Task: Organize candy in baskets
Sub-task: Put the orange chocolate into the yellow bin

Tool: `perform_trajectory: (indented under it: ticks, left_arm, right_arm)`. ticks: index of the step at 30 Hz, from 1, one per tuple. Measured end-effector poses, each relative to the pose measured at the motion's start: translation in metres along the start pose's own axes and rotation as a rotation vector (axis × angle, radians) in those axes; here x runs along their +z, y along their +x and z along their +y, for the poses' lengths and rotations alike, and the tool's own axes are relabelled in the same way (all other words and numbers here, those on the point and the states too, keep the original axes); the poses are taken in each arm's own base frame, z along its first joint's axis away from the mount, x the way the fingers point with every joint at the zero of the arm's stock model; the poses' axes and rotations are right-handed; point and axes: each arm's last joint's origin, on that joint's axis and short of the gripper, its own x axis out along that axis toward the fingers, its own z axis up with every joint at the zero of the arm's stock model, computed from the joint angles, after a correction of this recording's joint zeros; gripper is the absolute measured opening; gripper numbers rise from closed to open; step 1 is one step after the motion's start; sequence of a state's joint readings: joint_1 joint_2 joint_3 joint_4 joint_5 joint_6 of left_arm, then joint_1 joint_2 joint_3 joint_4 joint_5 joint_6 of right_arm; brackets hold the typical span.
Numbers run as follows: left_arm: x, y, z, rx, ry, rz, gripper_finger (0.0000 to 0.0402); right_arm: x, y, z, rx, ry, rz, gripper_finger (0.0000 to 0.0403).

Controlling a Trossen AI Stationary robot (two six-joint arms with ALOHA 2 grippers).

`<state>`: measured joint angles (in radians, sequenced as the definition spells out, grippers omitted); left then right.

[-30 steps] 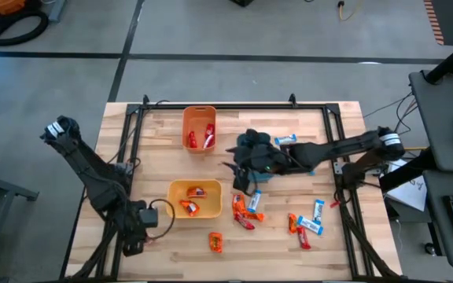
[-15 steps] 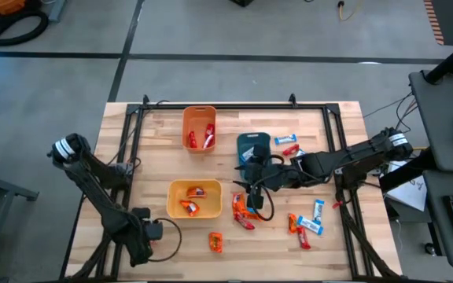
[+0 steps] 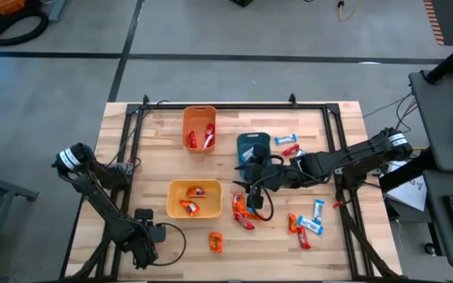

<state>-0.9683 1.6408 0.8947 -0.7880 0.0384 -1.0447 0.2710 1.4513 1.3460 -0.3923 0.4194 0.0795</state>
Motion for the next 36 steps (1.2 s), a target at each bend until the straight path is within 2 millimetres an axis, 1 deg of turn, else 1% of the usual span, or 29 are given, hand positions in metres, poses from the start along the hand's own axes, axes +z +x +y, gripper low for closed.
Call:
perform_trajectory:
  ticks: [6,14,18,22,24,28,32,36]
  left_arm:
    - [-0.002,-0.005,0.003,-0.005,-0.003,-0.005,0.0174]
    - [-0.003,-0.004,0.005,0.020,-0.009,0.006,0.0139]
    - [0.001,-0.014,-0.004,-0.023,0.010,-0.008,0.0127]
    - [0.005,-0.027,-0.010,-0.037,0.035,-0.018,0.0126]
    - [0.004,-0.029,-0.011,-0.027,0.038,-0.022,0.0128]
    - [0.003,-0.028,-0.008,0.018,0.043,-0.021,0.0140]
    - [0.002,-0.027,-0.004,0.072,0.054,-0.048,0.0170]
    - [0.002,-0.026,-0.004,0.077,0.070,-0.050,0.0202]
  right_arm:
    - [0.000,0.000,0.000,0.000,0.000,0.001,0.0183]
    - [-0.002,0.001,0.000,-0.001,0.003,0.007,0.0183]
    - [-0.003,0.002,0.000,-0.001,0.008,0.013,0.0183]
    - [-0.004,0.002,0.001,-0.001,0.007,0.014,0.0183]
    - [-0.004,0.002,0.001,-0.002,0.007,0.016,0.0183]
    - [-0.005,0.003,0.001,-0.001,0.007,0.017,0.0183]
    - [-0.007,0.003,0.001,-0.002,0.009,0.022,0.0183]
    - [-0.009,0.004,0.001,-0.003,0.012,0.028,0.0183]
